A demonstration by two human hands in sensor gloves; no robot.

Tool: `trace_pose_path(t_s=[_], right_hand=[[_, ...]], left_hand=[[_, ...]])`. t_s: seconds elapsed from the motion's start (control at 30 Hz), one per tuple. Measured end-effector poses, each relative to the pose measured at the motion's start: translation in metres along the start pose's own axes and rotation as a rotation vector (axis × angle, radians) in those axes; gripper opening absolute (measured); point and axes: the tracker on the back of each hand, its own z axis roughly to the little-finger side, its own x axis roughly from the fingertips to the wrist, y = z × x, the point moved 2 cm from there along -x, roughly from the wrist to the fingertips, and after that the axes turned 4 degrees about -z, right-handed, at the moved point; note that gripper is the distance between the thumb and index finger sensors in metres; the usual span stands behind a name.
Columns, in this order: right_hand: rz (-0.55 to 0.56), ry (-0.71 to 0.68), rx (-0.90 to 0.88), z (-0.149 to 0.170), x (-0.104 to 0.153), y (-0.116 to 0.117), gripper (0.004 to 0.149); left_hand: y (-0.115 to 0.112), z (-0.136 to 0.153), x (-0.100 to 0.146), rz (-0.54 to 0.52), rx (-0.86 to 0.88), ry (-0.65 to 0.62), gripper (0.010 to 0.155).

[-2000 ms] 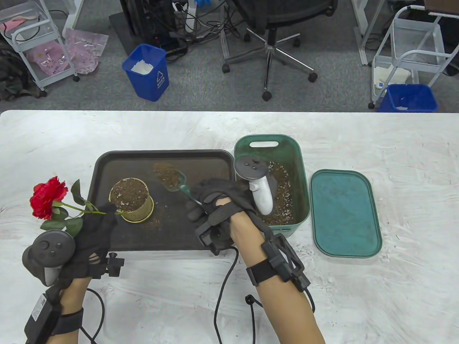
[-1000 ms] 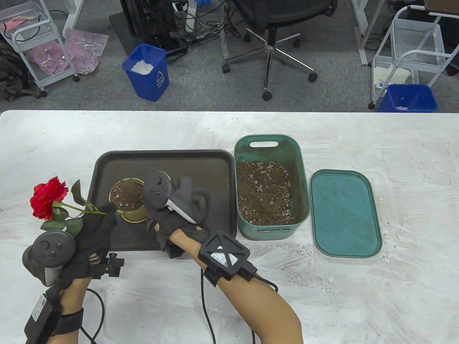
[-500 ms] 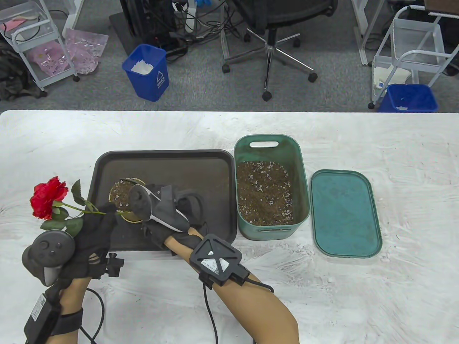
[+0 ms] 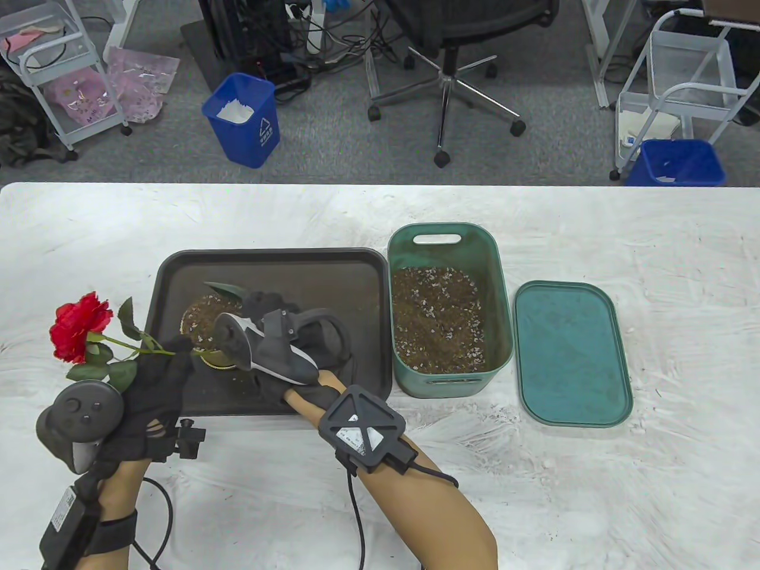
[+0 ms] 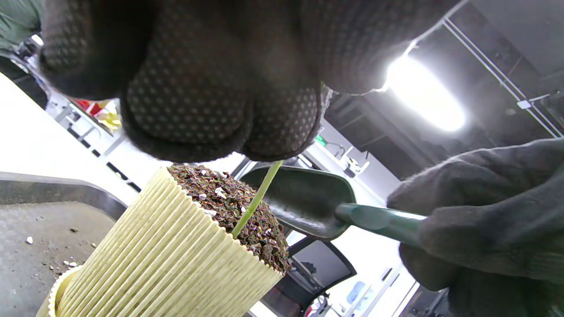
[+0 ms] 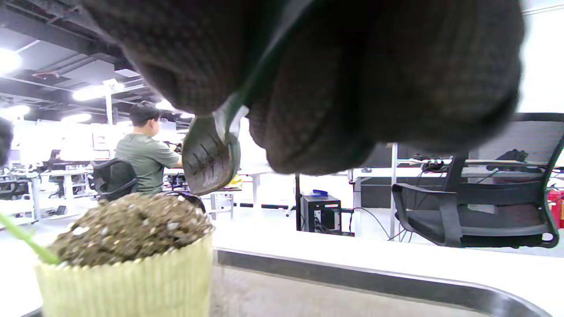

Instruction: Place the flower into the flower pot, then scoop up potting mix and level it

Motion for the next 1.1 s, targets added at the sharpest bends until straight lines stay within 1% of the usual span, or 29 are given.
trace_pose_path(t_s=[0.03, 0.13, 0.27, 0.3, 0.37, 0.47, 0.57, 0.63, 0.7, 0.77, 0.8, 0.83, 0.87, 0.93, 0.97, 1.1], right_hand=[[0.004, 0.004, -0.005, 0.003, 0.001, -0.002, 0.053], [0.023, 0.044, -0.028, 0.022, 0.006, -0.023, 0.053], [0.075, 0.13, -0.036, 0.058, 0.016, -0.065, 0.052], [0.08, 0.151, -0.037, 0.065, 0.018, -0.072, 0.052], [0.098, 0.228, -0.057, 0.092, 0.025, -0.092, 0.052], [0.123, 0.338, -0.081, 0.126, 0.033, -0.111, 0.052], [0.135, 0.462, -0.085, 0.166, 0.043, -0.121, 0.051], [0.121, 0.542, -0.066, 0.19, 0.047, -0.12, 0.05], [0.081, 0.58, -0.048, 0.203, 0.047, -0.116, 0.05], [-0.038, 0.652, -0.021, 0.22, 0.044, -0.102, 0.05], [-0.131, 0.69, -0.015, 0.23, 0.041, -0.09, 0.05], [-0.176, 0.705, -0.015, 0.234, 0.04, -0.085, 0.05], [-0.249, 0.725, -0.019, 0.239, 0.038, -0.075, 0.051], [-0.431, 0.76, -0.014, 0.247, 0.035, -0.054, 0.05], [-0.503, 0.755, -0.015, 0.25, 0.034, -0.044, 0.05], [-0.626, 0.76, -0.013, 0.256, 0.032, -0.019, 0.049]], left_hand=[[0.0, 0.0, 0.0, 0.0, 0.0, 0.0, 0.046], [0.0, 0.0, 0.0, 0.0, 0.0, 0.0, 0.047], [0.0, 0.0, 0.0, -0.001, 0.0, 0.001, 0.047], [0.0, -0.001, 0.0, -0.002, 0.0, 0.001, 0.047], [0.001, -0.001, 0.0, -0.003, -0.002, 0.0, 0.046], [0.001, -0.001, 0.0, -0.003, -0.004, 0.001, 0.046], [0.001, 0.0, 0.0, -0.004, -0.002, 0.003, 0.046], [0.001, -0.001, 0.0, -0.005, -0.002, 0.003, 0.047], [0.001, -0.001, 0.0, -0.004, -0.003, 0.002, 0.046], [0.0, -0.001, 0.0, -0.004, -0.005, -0.001, 0.046], [0.0, -0.001, 0.0, -0.004, -0.005, -0.001, 0.047], [0.0, -0.001, 0.0, -0.004, -0.005, -0.001, 0.046], [0.0, -0.001, 0.0, -0.004, -0.005, -0.001, 0.046], [0.0, -0.001, 0.0, -0.004, -0.005, 0.0, 0.046], [0.0, 0.0, 0.0, -0.004, -0.004, 0.001, 0.046], [0.0, -0.001, 0.0, -0.004, -0.004, 0.003, 0.047]])
